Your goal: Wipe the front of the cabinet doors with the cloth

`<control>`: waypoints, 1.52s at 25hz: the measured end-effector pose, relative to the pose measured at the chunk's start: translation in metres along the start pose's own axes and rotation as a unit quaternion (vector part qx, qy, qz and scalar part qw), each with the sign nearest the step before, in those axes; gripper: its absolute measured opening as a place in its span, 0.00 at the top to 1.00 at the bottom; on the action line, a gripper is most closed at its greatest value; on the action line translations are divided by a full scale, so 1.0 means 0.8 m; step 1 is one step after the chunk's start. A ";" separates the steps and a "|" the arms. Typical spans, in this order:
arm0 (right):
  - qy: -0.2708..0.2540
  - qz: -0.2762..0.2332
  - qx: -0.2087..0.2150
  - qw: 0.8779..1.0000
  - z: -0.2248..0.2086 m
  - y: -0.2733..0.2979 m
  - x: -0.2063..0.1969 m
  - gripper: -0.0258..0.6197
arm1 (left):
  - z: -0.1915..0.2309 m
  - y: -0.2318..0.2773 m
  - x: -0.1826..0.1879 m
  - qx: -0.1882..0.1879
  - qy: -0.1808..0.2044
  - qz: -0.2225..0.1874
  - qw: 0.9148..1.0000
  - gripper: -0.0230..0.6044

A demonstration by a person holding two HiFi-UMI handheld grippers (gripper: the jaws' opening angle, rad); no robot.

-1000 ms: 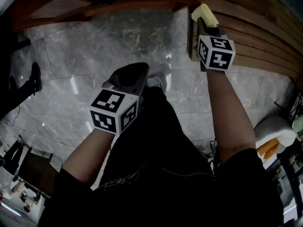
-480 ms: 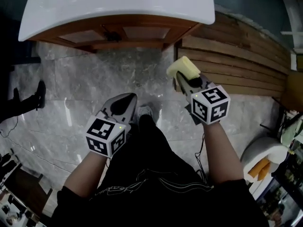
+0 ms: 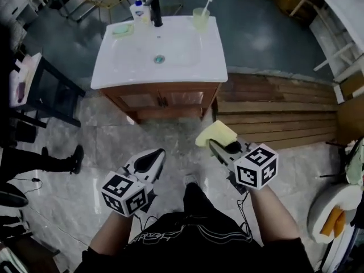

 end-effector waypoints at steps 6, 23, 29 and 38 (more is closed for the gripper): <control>-0.057 -0.060 0.051 0.995 0.196 -0.071 -0.018 0.90 | -0.057 -0.148 0.041 -0.018 0.071 -0.055 0.996 0.95; -0.150 -0.066 0.132 0.978 0.442 -0.187 -0.109 0.90 | -0.197 -0.377 0.042 -0.013 0.143 -0.115 0.983 0.95; -0.172 -0.066 0.144 0.972 0.448 -0.232 -0.142 0.90 | -0.272 -0.378 0.047 -0.006 0.188 -0.112 0.976 0.95; -0.154 -0.070 0.137 0.976 0.410 -0.324 -0.216 0.90 | -0.368 -0.365 0.019 0.006 0.156 -0.117 0.981 0.95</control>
Point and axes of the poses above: the fingertips, and each gripper's own axes: y forward along the fingers, z to its left, x out of its top, the point moved 5 cm from there along -y, backward along the fingers, and after that the axes turned 12 degrees about y, right-handed, at the moved point
